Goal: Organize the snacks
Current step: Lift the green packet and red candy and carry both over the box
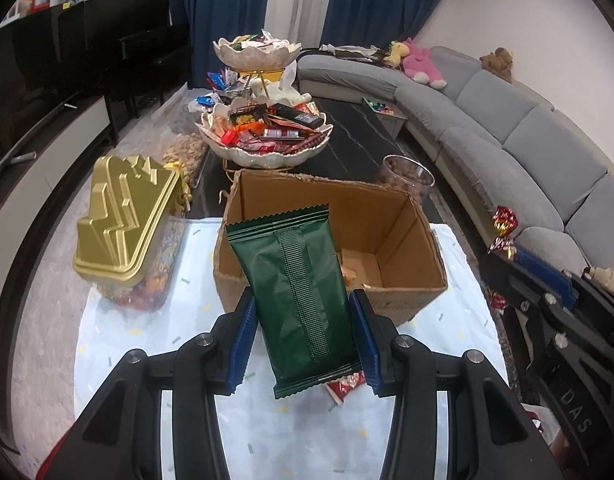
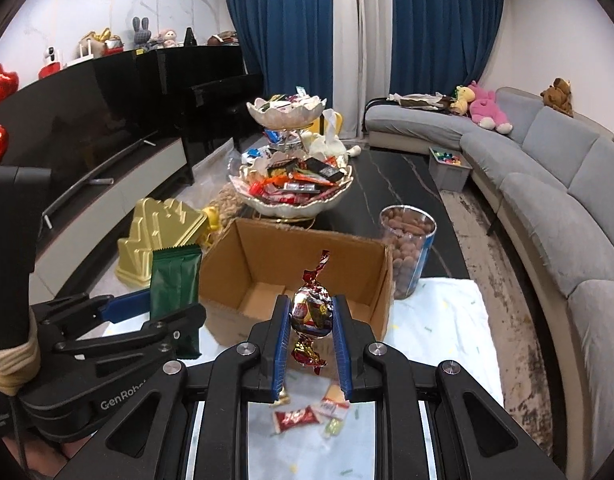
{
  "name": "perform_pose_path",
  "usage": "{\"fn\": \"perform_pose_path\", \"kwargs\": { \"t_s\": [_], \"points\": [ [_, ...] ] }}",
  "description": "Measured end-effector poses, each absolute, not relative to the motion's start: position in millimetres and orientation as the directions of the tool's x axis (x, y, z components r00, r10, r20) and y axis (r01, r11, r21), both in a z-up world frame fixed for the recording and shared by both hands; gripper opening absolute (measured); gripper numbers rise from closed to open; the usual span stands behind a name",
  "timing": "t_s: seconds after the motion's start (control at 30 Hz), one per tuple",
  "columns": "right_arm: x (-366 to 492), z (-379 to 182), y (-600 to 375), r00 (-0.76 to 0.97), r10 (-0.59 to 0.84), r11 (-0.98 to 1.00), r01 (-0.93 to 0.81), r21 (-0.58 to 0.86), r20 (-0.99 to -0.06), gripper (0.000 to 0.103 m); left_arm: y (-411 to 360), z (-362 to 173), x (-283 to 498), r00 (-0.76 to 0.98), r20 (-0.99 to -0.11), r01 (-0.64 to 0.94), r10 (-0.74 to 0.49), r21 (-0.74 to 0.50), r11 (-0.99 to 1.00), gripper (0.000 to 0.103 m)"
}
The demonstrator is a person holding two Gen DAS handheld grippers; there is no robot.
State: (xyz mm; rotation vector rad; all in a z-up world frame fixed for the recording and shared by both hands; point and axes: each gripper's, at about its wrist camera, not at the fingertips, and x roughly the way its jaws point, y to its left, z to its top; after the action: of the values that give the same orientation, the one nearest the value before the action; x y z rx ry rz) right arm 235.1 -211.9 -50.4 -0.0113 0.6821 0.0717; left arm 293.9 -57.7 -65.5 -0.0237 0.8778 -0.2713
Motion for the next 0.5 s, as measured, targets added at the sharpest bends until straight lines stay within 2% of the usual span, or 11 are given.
{"fn": "perform_pose_path", "kwargs": {
  "t_s": [0.5],
  "points": [
    [296, -50, -224, 0.786, 0.043, 0.999, -0.041, 0.017, -0.617, 0.022, -73, -70, 360, 0.621, -0.745, 0.253, -0.241, -0.101, 0.962, 0.045]
  ]
}}
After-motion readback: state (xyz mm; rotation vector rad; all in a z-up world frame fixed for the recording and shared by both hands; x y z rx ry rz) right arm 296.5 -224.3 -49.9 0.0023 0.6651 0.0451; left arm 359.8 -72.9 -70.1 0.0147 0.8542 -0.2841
